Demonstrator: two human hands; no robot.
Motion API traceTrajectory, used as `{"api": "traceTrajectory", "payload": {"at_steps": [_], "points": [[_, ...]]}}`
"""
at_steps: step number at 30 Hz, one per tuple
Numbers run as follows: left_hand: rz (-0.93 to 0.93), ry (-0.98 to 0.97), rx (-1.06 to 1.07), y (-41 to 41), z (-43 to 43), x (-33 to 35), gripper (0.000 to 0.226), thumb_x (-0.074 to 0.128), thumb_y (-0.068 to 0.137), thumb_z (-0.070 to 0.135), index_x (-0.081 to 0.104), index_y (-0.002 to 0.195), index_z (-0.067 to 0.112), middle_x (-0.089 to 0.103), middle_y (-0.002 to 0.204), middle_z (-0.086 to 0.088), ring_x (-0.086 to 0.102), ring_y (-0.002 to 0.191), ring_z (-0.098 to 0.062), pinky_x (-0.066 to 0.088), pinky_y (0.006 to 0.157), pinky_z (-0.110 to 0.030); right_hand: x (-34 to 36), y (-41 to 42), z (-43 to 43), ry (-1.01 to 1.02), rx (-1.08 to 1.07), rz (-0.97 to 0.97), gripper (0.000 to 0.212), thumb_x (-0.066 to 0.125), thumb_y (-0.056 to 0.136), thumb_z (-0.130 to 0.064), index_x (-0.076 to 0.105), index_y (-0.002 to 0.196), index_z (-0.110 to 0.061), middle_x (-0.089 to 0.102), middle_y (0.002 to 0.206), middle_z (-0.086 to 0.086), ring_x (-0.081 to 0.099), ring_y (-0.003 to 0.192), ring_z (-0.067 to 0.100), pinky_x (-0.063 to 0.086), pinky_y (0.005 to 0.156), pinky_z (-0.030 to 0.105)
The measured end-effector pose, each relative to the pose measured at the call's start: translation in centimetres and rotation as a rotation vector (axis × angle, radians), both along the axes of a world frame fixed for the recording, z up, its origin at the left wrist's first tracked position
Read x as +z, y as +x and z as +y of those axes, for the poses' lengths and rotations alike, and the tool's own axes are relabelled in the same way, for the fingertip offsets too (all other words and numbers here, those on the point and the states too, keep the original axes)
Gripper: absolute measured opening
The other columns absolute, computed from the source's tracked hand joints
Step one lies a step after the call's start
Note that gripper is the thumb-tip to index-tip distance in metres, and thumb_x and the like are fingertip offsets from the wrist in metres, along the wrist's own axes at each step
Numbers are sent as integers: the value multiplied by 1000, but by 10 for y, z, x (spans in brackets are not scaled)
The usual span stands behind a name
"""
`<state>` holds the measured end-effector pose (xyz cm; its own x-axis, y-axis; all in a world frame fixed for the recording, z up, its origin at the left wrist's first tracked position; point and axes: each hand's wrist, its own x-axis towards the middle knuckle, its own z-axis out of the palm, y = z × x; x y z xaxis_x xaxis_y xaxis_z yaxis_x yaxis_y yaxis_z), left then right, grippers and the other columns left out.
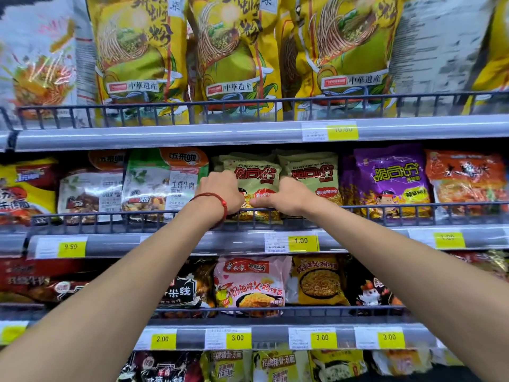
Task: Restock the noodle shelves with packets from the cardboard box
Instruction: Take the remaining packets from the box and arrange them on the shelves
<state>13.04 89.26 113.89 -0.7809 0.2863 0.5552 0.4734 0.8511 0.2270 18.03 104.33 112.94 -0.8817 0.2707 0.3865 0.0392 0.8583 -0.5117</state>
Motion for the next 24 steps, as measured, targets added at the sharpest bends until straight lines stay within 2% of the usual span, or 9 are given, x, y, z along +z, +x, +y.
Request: {"api": "traceTrajectory", "payload": {"at_steps": [1,3,5,8,11,15,19,22,24], "points": [[-11,28,-14,0,-1,-1,22,66,88,30,59,94,10,65,97,-12,61,94,-34,53,78,-36,-1,0,0,8,-1,10,56,74,76,-63,55,87,-11,56,84,-1,55,80,22,38,61,29],[-29,95,-36,-2,-2,-3,23,69,85,29,58,93,10,64,92,-11,61,91,-33,53,75,-36,-3,2,0,17,-5,35,54,75,77,-61,47,77,-15,54,75,-1,54,71,19,40,59,31],[-60,154,-50,-2,-2,-6,27,72,84,30,57,94,10,64,90,-10,62,88,-31,55,75,-37,-4,4,-1,10,-7,52,54,75,78,-60,49,83,-13,54,77,-1,54,72,18,44,63,33],[-125,230,-90,-1,1,-8,30,73,83,29,54,98,9,63,92,-9,63,86,-27,57,77,-38,-3,7,1,20,-23,60,54,75,78,-59,43,78,-15,47,74,-3,50,70,17,34,54,31],[-186,282,-130,0,6,-10,36,71,81,26,53,106,8,61,110,-14,63,97,-30,57,84,-41,-1,10,0,3,-33,41,55,75,79,-58,38,76,-17,40,72,-5,44,68,16,27,50,28],[-301,312,-142,3,12,-9,57,73,78,34,51,120,3,58,121,-18,62,104,-33,56,85,-41,-1,11,-2,10,-23,32,53,73,81,-56,40,76,-15,45,73,-1,43,63,13,30,51,29],[-421,352,-188,2,9,-1,36,74,82,22,54,107,5,61,110,-12,59,101,-26,52,85,-36,-2,11,-2,9,-13,31,51,73,82,-55,40,76,-16,46,74,-1,43,63,12,33,53,29],[-481,386,-216,5,9,6,33,75,82,15,56,106,3,58,122,-13,53,107,-27,43,87,-33,2,11,-1,-28,19,9,48,76,83,-45,40,76,-15,44,73,-2,41,64,11,31,53,27],[-518,417,-224,9,8,9,41,75,83,13,56,117,2,53,131,-15,50,118,-30,41,94,-36,4,13,1,-48,47,-6,42,76,86,-38,43,82,-11,40,75,-3,42,70,12,29,53,25]]}}
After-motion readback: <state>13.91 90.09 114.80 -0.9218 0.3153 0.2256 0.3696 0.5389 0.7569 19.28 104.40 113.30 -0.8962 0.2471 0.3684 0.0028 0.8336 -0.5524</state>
